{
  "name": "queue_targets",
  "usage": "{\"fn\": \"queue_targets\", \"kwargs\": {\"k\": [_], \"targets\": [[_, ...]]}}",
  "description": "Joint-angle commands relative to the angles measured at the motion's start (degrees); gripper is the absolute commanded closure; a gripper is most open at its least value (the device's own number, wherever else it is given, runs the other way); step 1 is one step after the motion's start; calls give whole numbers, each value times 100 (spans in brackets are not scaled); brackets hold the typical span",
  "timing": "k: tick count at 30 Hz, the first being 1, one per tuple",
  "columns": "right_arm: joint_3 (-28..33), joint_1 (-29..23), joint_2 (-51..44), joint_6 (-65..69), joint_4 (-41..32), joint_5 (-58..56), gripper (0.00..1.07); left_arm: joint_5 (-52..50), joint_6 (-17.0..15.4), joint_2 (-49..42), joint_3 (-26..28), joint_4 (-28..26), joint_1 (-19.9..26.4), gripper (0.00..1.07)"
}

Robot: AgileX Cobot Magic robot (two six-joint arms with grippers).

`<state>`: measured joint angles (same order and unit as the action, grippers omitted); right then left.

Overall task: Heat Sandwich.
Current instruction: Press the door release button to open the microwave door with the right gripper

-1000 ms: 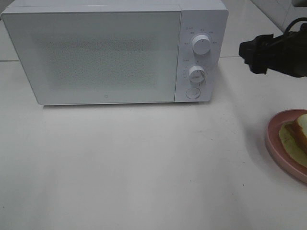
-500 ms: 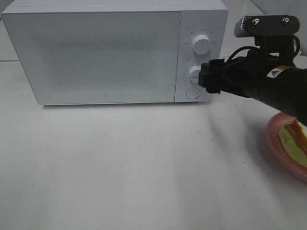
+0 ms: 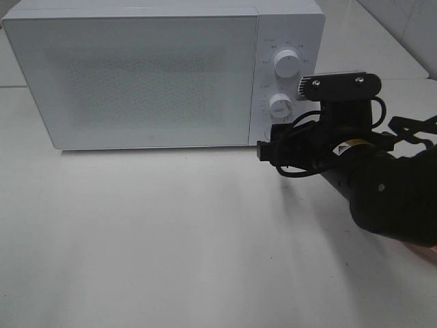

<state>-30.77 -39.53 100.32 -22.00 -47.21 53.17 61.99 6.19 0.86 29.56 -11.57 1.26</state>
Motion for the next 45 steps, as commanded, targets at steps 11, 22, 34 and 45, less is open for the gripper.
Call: {"fn": "queue_targets", "kwargs": {"k": [11, 22, 34, 45], "targets": [[-23, -74, 304, 1209, 23, 115, 32, -40, -11, -11, -6, -40, -23, 9], [-23, -74, 304, 4761, 23, 109, 42, -40, -6, -11, -6, -40, -23, 9], [-23, -74, 304, 8463, 29, 92, 71, -40, -6, -11, -6, -40, -23, 9], [-29, -69, 304, 8881, 29, 92, 107, -40, -6, -11, -6, -40, -23, 9]]}}
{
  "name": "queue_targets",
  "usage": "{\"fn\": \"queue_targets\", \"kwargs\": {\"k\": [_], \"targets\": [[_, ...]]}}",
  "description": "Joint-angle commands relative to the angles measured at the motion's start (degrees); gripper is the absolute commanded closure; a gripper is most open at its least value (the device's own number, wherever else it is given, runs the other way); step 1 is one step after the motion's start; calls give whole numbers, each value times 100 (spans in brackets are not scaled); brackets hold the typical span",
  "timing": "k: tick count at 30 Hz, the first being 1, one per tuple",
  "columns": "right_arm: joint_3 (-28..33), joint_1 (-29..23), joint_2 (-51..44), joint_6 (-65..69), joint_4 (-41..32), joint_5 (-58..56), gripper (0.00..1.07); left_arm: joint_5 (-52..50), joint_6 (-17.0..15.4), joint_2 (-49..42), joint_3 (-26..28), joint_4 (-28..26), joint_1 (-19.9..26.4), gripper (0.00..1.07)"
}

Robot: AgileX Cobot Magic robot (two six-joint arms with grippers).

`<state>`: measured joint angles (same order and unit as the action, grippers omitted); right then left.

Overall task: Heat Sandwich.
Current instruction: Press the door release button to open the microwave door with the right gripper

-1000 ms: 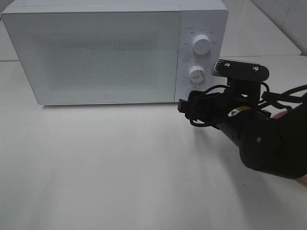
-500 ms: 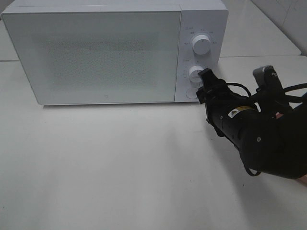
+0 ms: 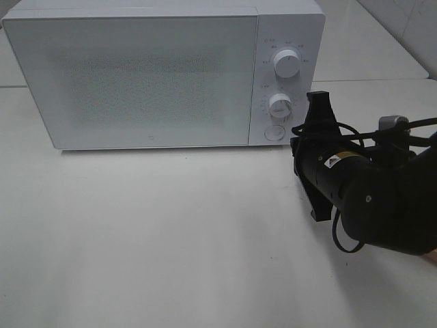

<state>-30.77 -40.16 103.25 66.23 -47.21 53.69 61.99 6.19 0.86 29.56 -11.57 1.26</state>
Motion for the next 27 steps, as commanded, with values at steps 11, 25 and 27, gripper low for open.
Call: {"fn": "queue_targets", "kwargs": {"k": [11, 25, 27], "targets": [[-74, 0, 74, 103, 29, 57, 107, -40, -6, -11, -6, -40, -23, 9], [-985, 258, 1106, 573, 435, 11, 107, -40, -6, -11, -6, -40, -23, 9], [-1123, 344, 1197, 567, 510, -17, 107, -40, -6, -11, -6, -40, -23, 9]]}}
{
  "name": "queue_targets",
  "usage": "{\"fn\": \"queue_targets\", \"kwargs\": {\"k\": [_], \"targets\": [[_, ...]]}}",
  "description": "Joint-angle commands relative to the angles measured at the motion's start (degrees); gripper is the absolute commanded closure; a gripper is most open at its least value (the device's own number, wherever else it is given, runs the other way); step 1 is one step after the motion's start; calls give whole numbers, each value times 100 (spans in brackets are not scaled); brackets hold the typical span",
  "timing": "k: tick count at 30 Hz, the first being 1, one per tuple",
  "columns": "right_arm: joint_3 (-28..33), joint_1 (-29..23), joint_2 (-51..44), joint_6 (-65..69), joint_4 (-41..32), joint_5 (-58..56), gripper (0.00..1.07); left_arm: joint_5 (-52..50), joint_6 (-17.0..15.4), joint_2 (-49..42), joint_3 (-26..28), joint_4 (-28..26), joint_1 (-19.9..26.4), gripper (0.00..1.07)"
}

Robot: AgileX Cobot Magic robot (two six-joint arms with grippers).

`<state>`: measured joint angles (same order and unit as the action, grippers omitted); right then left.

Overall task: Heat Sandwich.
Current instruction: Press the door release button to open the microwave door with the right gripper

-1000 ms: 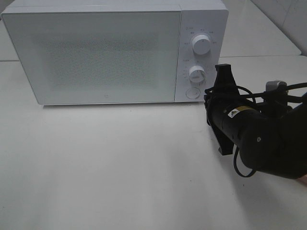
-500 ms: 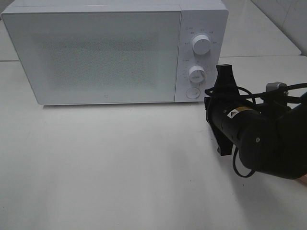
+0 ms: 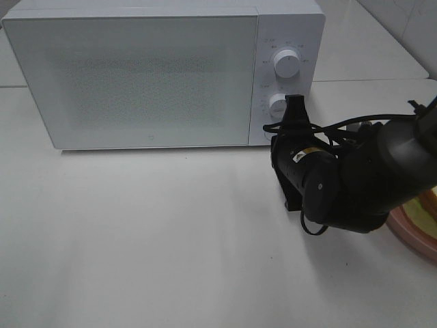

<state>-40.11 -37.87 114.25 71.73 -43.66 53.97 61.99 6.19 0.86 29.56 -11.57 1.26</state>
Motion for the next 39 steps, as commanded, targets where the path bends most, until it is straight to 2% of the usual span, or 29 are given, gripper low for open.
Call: {"fn": "queue_targets", "kwargs": {"k": [1, 5, 16, 23, 39], "targets": [[-189, 115, 97, 17, 155, -46, 107, -40, -6, -11, -6, -40, -23, 9], [-498, 235, 361, 6, 275, -143, 107, -40, -6, -11, -6, -40, -23, 9], [-831, 504, 636, -6, 298, -189, 107, -40, -6, -11, -6, -40, -23, 9], [-1117, 504, 859, 6, 298, -178, 107, -40, -6, -11, -6, -40, -23, 9], [-1341, 716, 928, -258, 92, 384, 107, -34, -6, -11, -6, -23, -23, 9]]}}
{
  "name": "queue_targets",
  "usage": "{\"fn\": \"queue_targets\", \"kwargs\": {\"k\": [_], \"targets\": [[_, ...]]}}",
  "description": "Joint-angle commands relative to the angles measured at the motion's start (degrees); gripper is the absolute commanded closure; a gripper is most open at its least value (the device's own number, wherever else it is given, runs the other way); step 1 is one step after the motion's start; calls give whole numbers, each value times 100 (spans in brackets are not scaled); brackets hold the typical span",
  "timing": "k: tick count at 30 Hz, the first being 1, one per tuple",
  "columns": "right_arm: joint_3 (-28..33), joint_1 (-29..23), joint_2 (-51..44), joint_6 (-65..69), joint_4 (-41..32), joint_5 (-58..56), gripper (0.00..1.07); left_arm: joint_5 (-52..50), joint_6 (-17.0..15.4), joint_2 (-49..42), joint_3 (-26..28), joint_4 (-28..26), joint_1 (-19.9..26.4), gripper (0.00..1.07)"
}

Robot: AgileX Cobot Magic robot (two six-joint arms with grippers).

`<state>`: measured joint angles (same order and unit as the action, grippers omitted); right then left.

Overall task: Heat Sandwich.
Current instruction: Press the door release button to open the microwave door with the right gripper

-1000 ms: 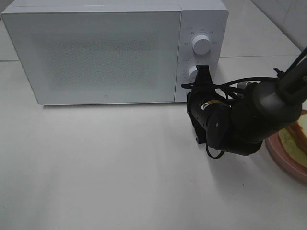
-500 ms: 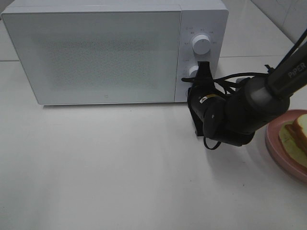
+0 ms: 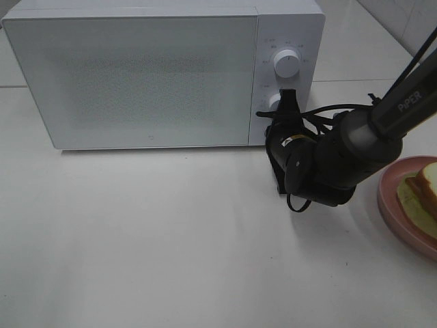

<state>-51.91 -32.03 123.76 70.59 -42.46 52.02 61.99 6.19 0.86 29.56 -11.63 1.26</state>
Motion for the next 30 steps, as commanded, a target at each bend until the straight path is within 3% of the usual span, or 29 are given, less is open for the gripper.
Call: {"fn": "queue_targets", "kwargs": {"k": [1, 14, 30], "targets": [[-235, 218, -23, -218, 6, 590, 107, -34, -11, -11, -6, -17, -23, 9], [-940, 384, 355, -183, 138, 997, 107, -34, -6, -11, -6, -17, -23, 9], [-791, 367, 178, -189, 160, 647, 107, -34, -6, -11, -6, -17, -23, 9]]}}
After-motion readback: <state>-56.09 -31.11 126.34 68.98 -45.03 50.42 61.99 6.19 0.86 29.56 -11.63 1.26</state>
